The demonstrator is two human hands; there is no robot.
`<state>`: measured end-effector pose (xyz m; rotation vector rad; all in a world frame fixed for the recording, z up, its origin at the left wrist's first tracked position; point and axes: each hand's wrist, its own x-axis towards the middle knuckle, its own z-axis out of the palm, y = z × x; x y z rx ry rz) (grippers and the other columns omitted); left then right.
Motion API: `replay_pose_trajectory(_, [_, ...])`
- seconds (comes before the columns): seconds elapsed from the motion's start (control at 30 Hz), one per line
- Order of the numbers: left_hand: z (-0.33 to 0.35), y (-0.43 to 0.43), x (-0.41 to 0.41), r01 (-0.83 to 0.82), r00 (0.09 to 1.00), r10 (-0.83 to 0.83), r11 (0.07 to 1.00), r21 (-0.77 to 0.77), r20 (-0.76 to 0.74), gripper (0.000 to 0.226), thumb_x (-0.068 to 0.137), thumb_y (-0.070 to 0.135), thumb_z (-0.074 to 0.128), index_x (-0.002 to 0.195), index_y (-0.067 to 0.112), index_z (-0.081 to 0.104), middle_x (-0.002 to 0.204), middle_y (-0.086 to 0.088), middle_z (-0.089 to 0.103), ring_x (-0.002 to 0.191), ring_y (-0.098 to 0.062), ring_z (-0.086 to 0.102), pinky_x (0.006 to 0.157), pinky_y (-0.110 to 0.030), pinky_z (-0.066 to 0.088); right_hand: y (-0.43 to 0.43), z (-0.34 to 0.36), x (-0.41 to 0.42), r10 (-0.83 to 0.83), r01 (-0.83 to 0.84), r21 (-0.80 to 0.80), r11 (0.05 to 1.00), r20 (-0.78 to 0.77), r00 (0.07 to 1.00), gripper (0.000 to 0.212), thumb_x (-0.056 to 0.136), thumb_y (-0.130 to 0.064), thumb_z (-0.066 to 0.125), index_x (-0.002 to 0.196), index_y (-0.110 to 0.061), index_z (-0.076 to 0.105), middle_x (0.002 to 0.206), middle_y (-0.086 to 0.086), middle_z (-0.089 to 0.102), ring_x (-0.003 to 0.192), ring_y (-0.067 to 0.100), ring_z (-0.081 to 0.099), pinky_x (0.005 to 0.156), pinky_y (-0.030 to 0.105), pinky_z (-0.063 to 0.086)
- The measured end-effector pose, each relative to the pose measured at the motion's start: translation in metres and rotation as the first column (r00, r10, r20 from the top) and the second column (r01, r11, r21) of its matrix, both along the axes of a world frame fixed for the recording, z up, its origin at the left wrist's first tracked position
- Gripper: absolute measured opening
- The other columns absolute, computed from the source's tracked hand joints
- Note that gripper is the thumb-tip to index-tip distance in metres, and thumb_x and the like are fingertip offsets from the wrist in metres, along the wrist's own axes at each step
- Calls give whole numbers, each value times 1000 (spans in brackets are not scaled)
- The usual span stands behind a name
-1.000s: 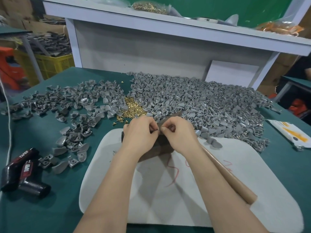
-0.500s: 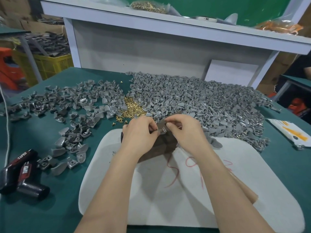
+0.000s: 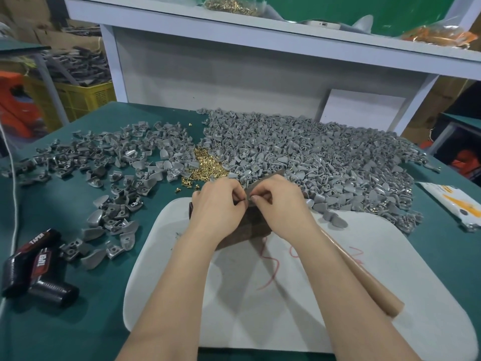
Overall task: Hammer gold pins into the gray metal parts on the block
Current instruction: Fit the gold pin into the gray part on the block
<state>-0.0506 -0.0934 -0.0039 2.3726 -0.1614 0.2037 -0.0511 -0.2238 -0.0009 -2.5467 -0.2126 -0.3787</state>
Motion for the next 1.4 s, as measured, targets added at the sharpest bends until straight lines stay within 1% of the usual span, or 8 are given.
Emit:
replay_pose_trajectory(0.33, [2, -1, -1, 13, 1000, -13, 1000, 12, 2, 12, 84, 27, 67, 75, 29, 59, 80, 8, 58, 93, -24, 57, 90, -43, 45, 9, 6, -1, -69, 65, -125, 990, -32, 997, 10, 90, -15, 56, 91, -14, 67, 107, 4, 58, 101, 24, 54, 89, 33, 43])
replay_pose_trajectory(0.93, [1, -1, 0, 11, 1000, -11, 1000, -21, 9, 19, 84, 25, 68, 71, 32, 55, 77, 13, 57, 93, -21, 59, 91, -43, 45, 10, -1, -5, -73, 74, -7, 997, 49, 996, 7, 86, -10, 61, 83, -10, 67, 97, 4, 59, 91, 24, 57, 85, 36, 43])
replay_pose_trajectory(1.07, [0, 0, 0, 3, 1000, -2, 1000, -11, 6, 22, 83, 26, 68, 68, 31, 53, 75, 15, 56, 95, -19, 59, 92, -43, 44, -2, 2, -2, -58, 58, 7, 998, 17, 998, 13, 88, -16, 60, 93, -15, 72, 106, 4, 58, 95, 22, 58, 90, 33, 43])
replay_pose_trajectory(1.13, [0, -1, 0, -5, 1000, 5, 1000, -12, 0, 27, 83, 25, 68, 64, 31, 51, 74, 16, 56, 94, -18, 59, 94, -43, 43, -20, 4, -2, -173, 172, 34, 985, 13, 985, 21, 91, -26, 58, 107, -18, 69, 115, 5, 55, 99, 24, 57, 91, 32, 43])
replay_pose_trajectory(1.2, [0, -1, 1, -7, 1000, 7, 1000, -6, -8, 28, 84, 26, 68, 63, 32, 50, 76, 16, 57, 94, -18, 59, 94, -43, 43, -43, 4, -4, -361, 353, -108, 929, -65, 930, 35, 89, -44, 54, 109, -17, 65, 109, 8, 60, 96, 26, 58, 82, 33, 46])
replay_pose_trajectory(1.27, [0, -3, 0, -16, 1000, 16, 1000, 16, -7, 28, 85, 26, 66, 65, 33, 49, 80, 14, 58, 95, -18, 58, 95, -44, 43, -55, 2, -7, -459, 398, -270, 876, -222, 860, 40, 87, -51, 50, 92, -14, 63, 86, 8, 66, 80, 26, 62, 65, 30, 47])
replay_pose_trajectory(1.33, [0, -3, 0, -35, 999, 35, 999, 27, 1, 25, 86, 25, 65, 67, 33, 50, 82, 13, 58, 97, -19, 58, 95, -43, 42, -55, 1, -6, -398, 304, -295, 906, -350, 848, 37, 91, -44, 50, 83, -11, 65, 71, 5, 63, 65, 21, 58, 53, 26, 41])
replay_pose_trajectory(1.4, [-1, -3, 0, -51, 999, 51, 998, 26, 3, 22, 86, 26, 64, 69, 33, 52, 83, 12, 59, 98, -20, 58, 94, -43, 42, -51, 1, -4, -279, 179, -266, 947, -408, 869, 34, 93, -40, 49, 83, -12, 67, 71, 4, 64, 65, 19, 58, 57, 26, 41])
